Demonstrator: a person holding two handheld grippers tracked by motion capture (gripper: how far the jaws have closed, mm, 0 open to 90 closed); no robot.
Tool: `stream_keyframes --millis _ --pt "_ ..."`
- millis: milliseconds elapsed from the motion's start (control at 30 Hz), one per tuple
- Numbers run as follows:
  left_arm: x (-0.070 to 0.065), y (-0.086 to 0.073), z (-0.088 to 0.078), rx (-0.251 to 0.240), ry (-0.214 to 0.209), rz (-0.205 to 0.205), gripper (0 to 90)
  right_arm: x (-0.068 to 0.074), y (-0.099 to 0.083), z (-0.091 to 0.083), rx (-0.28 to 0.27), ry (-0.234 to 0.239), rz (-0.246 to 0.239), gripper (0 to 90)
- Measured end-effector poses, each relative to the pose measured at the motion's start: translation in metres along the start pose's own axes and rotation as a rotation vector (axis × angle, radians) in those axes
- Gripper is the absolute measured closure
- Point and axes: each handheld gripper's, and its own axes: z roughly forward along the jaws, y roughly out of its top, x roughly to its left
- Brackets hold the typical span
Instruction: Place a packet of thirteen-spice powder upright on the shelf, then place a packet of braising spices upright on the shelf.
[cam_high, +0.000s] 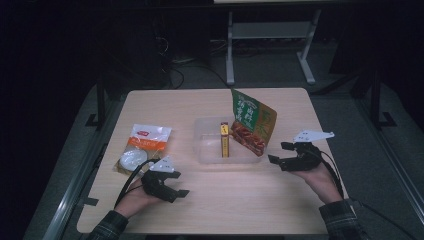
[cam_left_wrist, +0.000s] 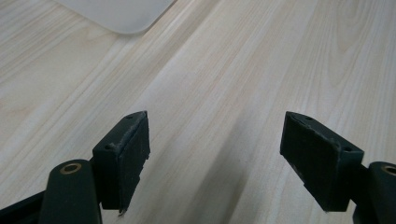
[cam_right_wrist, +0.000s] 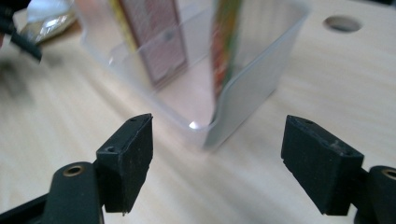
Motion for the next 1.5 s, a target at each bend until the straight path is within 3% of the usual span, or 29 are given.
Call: stream_keyframes --millis 133,233,333,367,400,433,500,700,767,900,933,1200,1267,1367,1500 --pt "0.000 -0.001 -0.001 0.018 0.017 0.027 23.7 0.011 -0.008 0.003 0.017 0.031 -0.021 24.6" --pt "0.000 -0.002 -0.002 0.009 0.020 0.022 23.8 0.031 -0.019 0.008 0.046 0.096 -0.026 24.4" --pt "0.000 -0.002 -0.003 -0.003 0.021 0.019 23.7 0.037 -0.023 0.011 0.049 0.125 -0.030 24.3" --pt "0.002 -0.001 -0.004 -0.005 0.021 0.014 23.7 0.047 -0.022 0.016 0.037 0.167 -0.024 24.3" --pt "0.002 -0.001 -0.004 -0.005 0.021 0.014 23.7 0.047 -0.022 0.016 0.037 0.167 -0.024 24.3" --pt "0.003 0.000 -0.004 -0.007 0.027 0.015 23.7 0.056 -0.019 0.021 0.033 0.172 -0.064 24.0" --pt "0.003 -0.001 -0.005 0.001 0.031 0.018 23.7 0.063 -0.016 0.027 0.039 0.179 -0.087 24.1" --pt "0.008 -0.006 -0.012 -0.008 0.068 -0.008 23.8 0.078 -0.019 0.042 0.075 0.211 -0.123 23.1" --pt "0.009 -0.007 -0.013 -0.002 0.074 -0.006 23.8 0.079 -0.019 0.042 0.081 0.218 -0.130 23.1" --pt "0.017 -0.010 -0.019 -0.007 0.098 -0.041 23.8 0.085 -0.020 0.045 0.100 0.204 -0.180 22.2" --pt "0.019 -0.011 -0.022 -0.014 0.111 -0.054 23.7 0.085 -0.020 0.046 0.100 0.214 -0.161 21.0" --pt "0.038 -0.020 -0.043 -0.038 0.181 -0.094 22.7 0.085 -0.020 0.050 0.107 0.211 -0.171 18.7" --pt "0.044 -0.022 -0.052 -0.051 0.209 -0.103 22.3 0.087 -0.022 0.050 0.115 0.200 -0.203 18.2" --pt "0.048 -0.023 -0.056 -0.055 0.224 -0.117 22.2 0.087 -0.023 0.050 0.122 0.195 -0.202 17.9" --pt "0.057 -0.025 -0.063 -0.053 0.259 -0.145 21.6 0.088 -0.025 0.051 0.116 0.223 -0.191 18.3"
